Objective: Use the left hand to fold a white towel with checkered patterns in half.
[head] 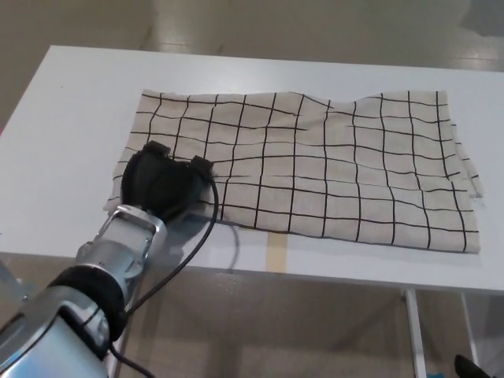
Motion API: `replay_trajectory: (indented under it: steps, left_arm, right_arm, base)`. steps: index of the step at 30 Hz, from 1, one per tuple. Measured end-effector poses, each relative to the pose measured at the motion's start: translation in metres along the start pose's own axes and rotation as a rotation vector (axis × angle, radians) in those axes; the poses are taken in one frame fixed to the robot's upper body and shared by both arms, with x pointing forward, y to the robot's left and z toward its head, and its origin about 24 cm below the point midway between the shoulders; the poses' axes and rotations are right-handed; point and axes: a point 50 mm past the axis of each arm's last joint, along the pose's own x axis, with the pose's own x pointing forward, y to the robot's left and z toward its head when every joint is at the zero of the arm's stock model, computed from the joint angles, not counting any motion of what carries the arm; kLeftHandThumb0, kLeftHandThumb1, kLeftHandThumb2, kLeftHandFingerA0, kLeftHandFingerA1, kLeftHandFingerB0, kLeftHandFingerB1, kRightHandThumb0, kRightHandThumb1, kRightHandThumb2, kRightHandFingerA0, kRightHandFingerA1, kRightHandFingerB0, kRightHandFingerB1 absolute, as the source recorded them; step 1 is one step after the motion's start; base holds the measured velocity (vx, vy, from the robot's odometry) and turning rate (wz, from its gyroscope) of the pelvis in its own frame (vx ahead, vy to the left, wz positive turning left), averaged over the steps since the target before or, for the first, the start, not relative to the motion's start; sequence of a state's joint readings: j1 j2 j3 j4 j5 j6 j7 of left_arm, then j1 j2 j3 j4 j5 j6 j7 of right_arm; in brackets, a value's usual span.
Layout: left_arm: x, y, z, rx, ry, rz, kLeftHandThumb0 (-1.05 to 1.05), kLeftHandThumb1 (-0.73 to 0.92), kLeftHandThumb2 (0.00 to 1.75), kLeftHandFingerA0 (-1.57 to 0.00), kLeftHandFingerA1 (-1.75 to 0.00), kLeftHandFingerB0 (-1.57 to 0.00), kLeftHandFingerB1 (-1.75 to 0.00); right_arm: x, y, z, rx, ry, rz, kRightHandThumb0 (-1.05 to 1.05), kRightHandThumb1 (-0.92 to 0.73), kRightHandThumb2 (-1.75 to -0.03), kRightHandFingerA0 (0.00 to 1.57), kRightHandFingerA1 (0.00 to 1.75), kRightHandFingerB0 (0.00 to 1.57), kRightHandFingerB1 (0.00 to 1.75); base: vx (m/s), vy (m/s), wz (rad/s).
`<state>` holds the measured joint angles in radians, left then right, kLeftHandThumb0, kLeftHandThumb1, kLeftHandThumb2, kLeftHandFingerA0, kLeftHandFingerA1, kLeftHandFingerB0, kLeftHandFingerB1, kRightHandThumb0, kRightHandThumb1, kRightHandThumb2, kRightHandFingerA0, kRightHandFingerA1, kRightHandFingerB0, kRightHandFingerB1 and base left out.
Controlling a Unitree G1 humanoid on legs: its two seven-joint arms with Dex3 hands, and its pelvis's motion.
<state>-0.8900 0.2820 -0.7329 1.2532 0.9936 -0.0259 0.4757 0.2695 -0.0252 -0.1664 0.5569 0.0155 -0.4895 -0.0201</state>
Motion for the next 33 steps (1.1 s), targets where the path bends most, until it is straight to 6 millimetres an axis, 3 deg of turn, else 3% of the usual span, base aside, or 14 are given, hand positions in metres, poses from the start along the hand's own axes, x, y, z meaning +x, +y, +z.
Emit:
replay_trajectory:
  steps: [1, 2, 10, 11, 15, 16, 25, 33]
  left_arm:
    - [0.0, 0.001, -0.003, -0.019, 0.014, 0.005, -0.36, 0.39, 0.74, -1.11, -1.43, -0.96, -1.3]
    - [0.001, 0.002, -0.005, -0.038, 0.028, 0.009, -0.22, 0.63, 0.55, -0.66, -1.75, -0.53, -1.72]
    - [-0.014, -0.009, -0.038, -0.102, 0.118, 0.017, -0.21, 0.68, 0.54, -0.72, -1.75, -0.55, -1.75]
    - [-0.016, -0.01, -0.042, -0.105, 0.127, 0.018, -0.22, 0.68, 0.54, -0.73, -1.75, -0.57, -1.75]
    - [-0.029, -0.017, -0.067, -0.13, 0.194, 0.019, -0.22, 0.68, 0.54, -0.72, -1.75, -0.56, -1.75]
    - [-0.031, -0.018, -0.072, -0.132, 0.207, 0.017, -0.34, 0.5, 0.78, -1.07, -1.43, -0.87, -1.31]
    - [-0.054, -0.019, -0.117, -0.135, 0.305, 0.032, -0.32, 0.51, 0.79, -1.06, -1.41, -0.84, -1.29]
    - [-0.061, -0.015, -0.131, -0.127, 0.316, 0.064, -0.32, 0.5, 0.78, -1.06, -1.42, -0.83, -1.3]
  right_arm:
    - [0.001, 0.0, 0.001, 0.002, -0.004, 0.002, -0.48, -0.61, -0.94, 0.27, 0.56, 0.22, 0.51]
    - [0.001, 0.0, 0.001, 0.003, -0.006, 0.004, -0.42, -0.81, -0.63, 0.33, 0.48, 0.34, 0.43]
    - [0.001, -0.001, -0.001, 0.001, -0.005, 0.004, -0.44, -0.8, -0.62, 0.38, 0.5, 0.39, 0.45]
    - [0.001, -0.001, -0.001, 0.001, -0.006, 0.004, -0.43, -0.63, -0.98, 0.36, 0.61, 0.3, 0.55]
    - [0.0, -0.003, -0.001, -0.007, -0.008, 0.004, -0.43, -0.63, -0.99, 0.36, 0.62, 0.3, 0.55]
    - [0.0, -0.004, -0.001, -0.009, -0.009, 0.003, -0.43, -0.79, -0.62, 0.39, 0.52, 0.4, 0.46]
    - [0.0, -0.004, -0.002, -0.013, -0.007, 0.003, -0.42, -0.79, -0.63, 0.4, 0.52, 0.41, 0.47]
    - [0.002, -0.005, -0.001, -0.022, -0.012, 0.006, -0.41, -0.8, -0.63, 0.41, 0.52, 0.43, 0.49]
  base:
    - [0.0, 0.0, 0.0]
    - [0.0, 0.0, 0.0]
    - [0.0, 0.0, 0.0]
    - [0.0, 0.0, 0.0]
    - [0.0, 0.0, 0.0]
    - [0.0, 0.0, 0.0]
    - [0.0, 0.0, 0.0]
    - [0.0, 0.0, 0.0]
